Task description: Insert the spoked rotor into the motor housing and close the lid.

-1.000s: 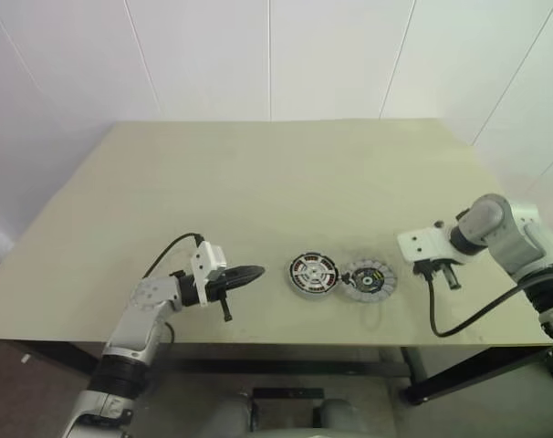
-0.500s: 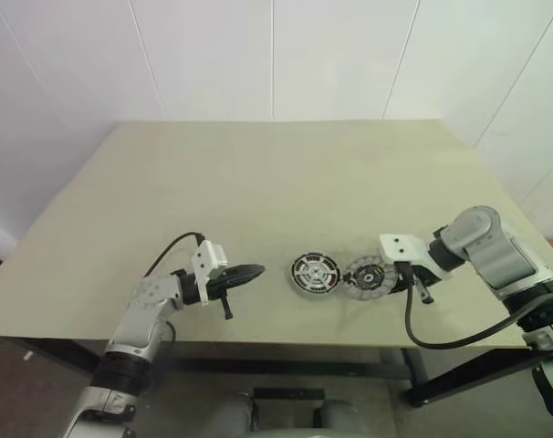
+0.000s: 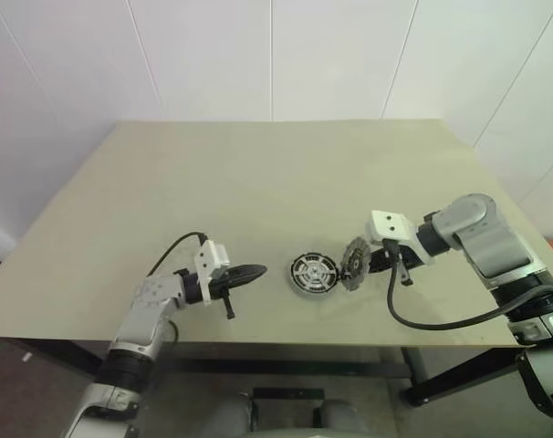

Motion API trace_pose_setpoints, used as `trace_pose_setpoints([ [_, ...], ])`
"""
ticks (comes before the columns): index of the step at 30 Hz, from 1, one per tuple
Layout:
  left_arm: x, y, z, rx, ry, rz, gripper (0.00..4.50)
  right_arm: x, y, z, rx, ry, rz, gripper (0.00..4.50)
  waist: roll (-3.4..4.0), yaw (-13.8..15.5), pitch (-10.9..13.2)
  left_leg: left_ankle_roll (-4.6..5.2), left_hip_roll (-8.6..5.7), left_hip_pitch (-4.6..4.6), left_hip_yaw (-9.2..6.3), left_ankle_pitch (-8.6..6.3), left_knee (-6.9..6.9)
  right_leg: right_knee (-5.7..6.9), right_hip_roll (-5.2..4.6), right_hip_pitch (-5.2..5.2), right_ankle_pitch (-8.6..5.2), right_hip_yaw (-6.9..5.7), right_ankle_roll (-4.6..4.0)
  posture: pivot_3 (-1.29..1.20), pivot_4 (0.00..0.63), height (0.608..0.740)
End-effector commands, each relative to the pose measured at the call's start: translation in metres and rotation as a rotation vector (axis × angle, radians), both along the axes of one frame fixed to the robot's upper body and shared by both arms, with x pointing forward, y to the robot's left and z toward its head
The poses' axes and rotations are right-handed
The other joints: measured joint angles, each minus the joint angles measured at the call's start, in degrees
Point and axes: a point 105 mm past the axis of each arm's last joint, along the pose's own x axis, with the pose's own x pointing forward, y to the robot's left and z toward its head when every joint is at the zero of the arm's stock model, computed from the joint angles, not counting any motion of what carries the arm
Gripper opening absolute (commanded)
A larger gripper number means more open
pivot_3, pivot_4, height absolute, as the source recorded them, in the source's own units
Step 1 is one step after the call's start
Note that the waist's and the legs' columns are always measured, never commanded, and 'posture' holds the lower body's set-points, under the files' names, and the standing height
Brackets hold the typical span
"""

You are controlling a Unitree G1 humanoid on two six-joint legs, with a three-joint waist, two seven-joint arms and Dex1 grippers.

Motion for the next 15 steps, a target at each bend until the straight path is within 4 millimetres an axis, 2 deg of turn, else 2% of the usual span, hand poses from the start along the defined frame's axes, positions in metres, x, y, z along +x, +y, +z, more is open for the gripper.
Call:
trace_pose_setpoints([
  [1, 0.003, -0.004, 0.010, 0.002, -0.042, -0.020, 0.00, 0.006, 0.010, 0.027, 0.102, -0.054, -0.003, 0.02, 0.00, 0.0, 0.0, 0.00, 0.00, -0.01, -0.02, 0.00, 0.00, 0.00, 0.00, 0.00, 0.00, 0.00, 0.00, 0.00, 0.000, 0.740],
  [7, 0.003, -0.004, 0.010, 0.007, -0.042, -0.019, 0.00, -0.005, 0.031, 0.032, 0.241, 0.023, 0.008, 0.02, 0.00, 0.0, 0.0, 0.00, 0.01, 0.00, -0.06, 0.00, 0.00, 0.04, 0.01, -0.01, 0.00, 0.00, 0.00, 0.00, 0.000, 0.740],
  [11, 0.004, -0.005, 0.010, 0.008, -0.043, -0.018, 0.00, -0.012, 0.046, 0.027, 0.302, 0.076, 0.009, 0.02, -0.01, 0.0, 0.0, 0.00, 0.01, -0.01, -0.09, 0.00, 0.01, 0.04, 0.00, -0.01, 0.00, 0.00, 0.00, 0.00, 0.000, 0.740],
  [15, 0.003, -0.005, 0.010, 0.007, -0.043, -0.016, 0.00, -0.009, 0.062, 0.013, 0.338, 0.085, -0.028, 0.02, -0.01, 0.0, 0.0, 0.00, 0.01, 0.01, -0.09, 0.00, 0.01, 0.04, 0.00, -0.01, 0.00, 0.00, 0.00, 0.00, 0.000, 0.740],
])
